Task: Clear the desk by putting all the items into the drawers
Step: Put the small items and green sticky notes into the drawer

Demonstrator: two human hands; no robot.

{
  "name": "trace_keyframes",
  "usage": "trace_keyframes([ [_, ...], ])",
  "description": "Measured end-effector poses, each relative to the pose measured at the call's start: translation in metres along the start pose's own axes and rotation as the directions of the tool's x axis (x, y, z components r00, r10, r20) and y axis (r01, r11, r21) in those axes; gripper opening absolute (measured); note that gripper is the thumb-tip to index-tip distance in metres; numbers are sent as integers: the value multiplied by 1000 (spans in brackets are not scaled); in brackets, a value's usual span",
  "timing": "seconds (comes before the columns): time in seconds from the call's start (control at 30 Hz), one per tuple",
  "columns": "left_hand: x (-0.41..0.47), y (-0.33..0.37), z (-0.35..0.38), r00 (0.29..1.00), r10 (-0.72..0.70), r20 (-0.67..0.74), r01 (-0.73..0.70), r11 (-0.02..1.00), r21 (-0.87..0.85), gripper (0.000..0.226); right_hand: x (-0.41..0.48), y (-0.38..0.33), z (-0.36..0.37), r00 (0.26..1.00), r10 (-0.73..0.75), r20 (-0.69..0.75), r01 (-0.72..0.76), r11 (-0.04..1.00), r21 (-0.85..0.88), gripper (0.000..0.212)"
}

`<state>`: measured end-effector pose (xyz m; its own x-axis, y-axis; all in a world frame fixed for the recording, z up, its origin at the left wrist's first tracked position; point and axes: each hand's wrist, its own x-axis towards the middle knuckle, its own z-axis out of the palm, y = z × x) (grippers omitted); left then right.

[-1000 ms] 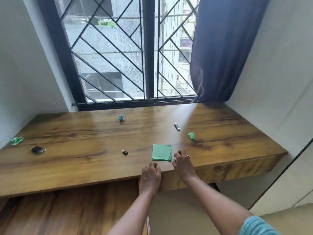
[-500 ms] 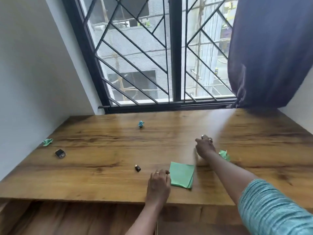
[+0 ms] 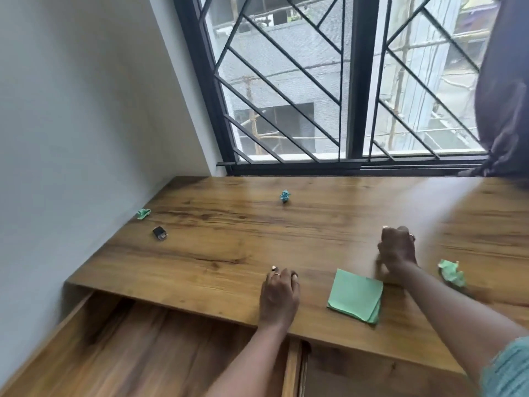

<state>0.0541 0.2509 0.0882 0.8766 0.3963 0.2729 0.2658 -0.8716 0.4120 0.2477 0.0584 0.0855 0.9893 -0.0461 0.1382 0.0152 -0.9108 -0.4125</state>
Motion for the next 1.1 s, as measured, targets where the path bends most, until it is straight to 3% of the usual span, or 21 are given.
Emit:
trace_keyframes([
  [0.17, 26, -68, -36, 992, -92, -80, 94, 995, 16, 40, -65, -72, 16, 973, -201, -116, 222, 951, 217, 18],
  [0.3, 55, -139, -78, 953, -248, -172, 253, 967, 11, 28, -128, -145, 38, 956, -273, -106, 293, 904, 312, 12],
  [0.4, 83, -202, -102, 891, -421, -171, 428, 904, 10, 29, -166, -193, 66, 941, -316, -119, 338, 877, 342, 13],
  [0.53, 118, -273, -117, 780, -616, -108, 624, 780, 55, 44, -195, -231, 104, 954, -299, -17, 289, 905, 313, 15],
  [0.77, 177, -335, -113, 788, -609, 93, 609, 792, 29, 77, -202, -257, 131, 959, -262, -104, 280, 922, 267, 9],
  [0.87, 201, -335, -106, 777, -623, 88, 627, 779, -23, 74, -202, -257, 132, 955, -246, -166, 280, 932, 229, 12],
  [0.97, 220, -335, -99, 767, -635, 97, 638, 770, -6, 78, -202, -255, 138, 919, -322, -228, 359, 922, 147, 29],
  [1.1, 222, -334, -99, 787, -603, 134, 600, 797, 67, 50, -203, -255, 142, 860, -411, -301, 442, 896, 37, 43],
])
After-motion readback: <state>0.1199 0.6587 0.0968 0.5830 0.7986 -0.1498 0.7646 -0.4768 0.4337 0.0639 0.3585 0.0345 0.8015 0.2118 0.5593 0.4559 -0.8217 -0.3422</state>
